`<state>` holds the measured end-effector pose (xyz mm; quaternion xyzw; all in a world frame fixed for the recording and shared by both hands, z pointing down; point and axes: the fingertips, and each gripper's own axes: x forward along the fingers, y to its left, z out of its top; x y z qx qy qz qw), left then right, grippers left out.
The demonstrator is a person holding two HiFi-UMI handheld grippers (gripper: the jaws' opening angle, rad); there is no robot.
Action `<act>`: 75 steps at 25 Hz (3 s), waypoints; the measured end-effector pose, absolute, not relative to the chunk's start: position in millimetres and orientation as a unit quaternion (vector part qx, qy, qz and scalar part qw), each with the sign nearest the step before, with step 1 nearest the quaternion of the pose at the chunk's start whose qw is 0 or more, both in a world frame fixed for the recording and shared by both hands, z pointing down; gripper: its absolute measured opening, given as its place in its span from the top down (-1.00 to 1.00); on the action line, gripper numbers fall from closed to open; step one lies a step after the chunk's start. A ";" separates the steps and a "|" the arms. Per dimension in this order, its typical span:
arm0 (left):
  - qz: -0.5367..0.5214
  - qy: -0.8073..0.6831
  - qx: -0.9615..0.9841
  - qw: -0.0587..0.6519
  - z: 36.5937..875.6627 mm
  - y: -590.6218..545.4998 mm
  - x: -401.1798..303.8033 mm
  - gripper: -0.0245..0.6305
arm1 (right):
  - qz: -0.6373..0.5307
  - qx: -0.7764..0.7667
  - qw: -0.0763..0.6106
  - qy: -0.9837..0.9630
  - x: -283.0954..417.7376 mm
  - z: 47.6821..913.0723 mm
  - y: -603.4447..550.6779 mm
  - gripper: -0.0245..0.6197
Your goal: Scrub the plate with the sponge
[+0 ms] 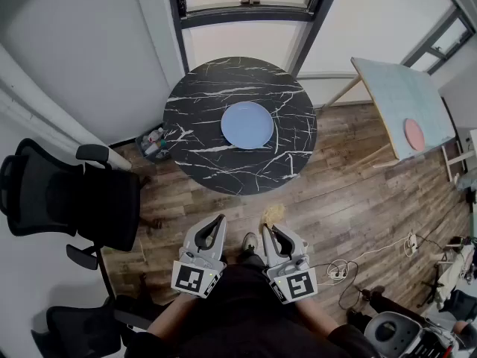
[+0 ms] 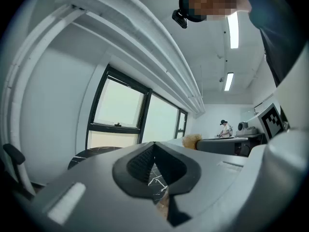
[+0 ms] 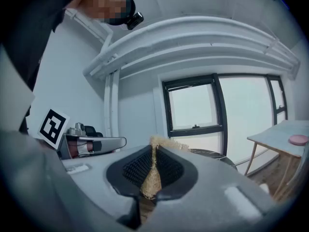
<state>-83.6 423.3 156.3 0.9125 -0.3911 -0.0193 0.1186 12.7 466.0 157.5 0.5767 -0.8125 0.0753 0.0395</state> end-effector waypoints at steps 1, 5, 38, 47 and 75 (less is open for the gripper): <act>-0.017 -0.390 0.913 0.117 156.9 422.7 -83.2 0.92 | 0.075 0.577 0.039 -0.813 12.9 157.4 465.0 0.85; -0.014 -0.388 0.914 0.118 157.3 421.5 -81.4 0.92 | 0.073 0.576 0.037 -0.813 13.8 156.3 462.9 0.85; 0.002 -0.439 0.890 0.123 178.4 423.4 -9.3 0.92 | 0.075 0.538 0.031 -0.839 97.1 166.9 460.7 0.85; 0.007 -0.433 0.890 0.143 205.8 345.3 -17.1 0.92 | 0.068 0.554 0.046 -0.828 99.3 177.6 392.3 0.85; 0.137 -0.331 0.870 0.338 387.4 105.7 -40.3 0.51 | 0.084 0.596 0.098 -0.792 45.5 221.5 142.3 0.85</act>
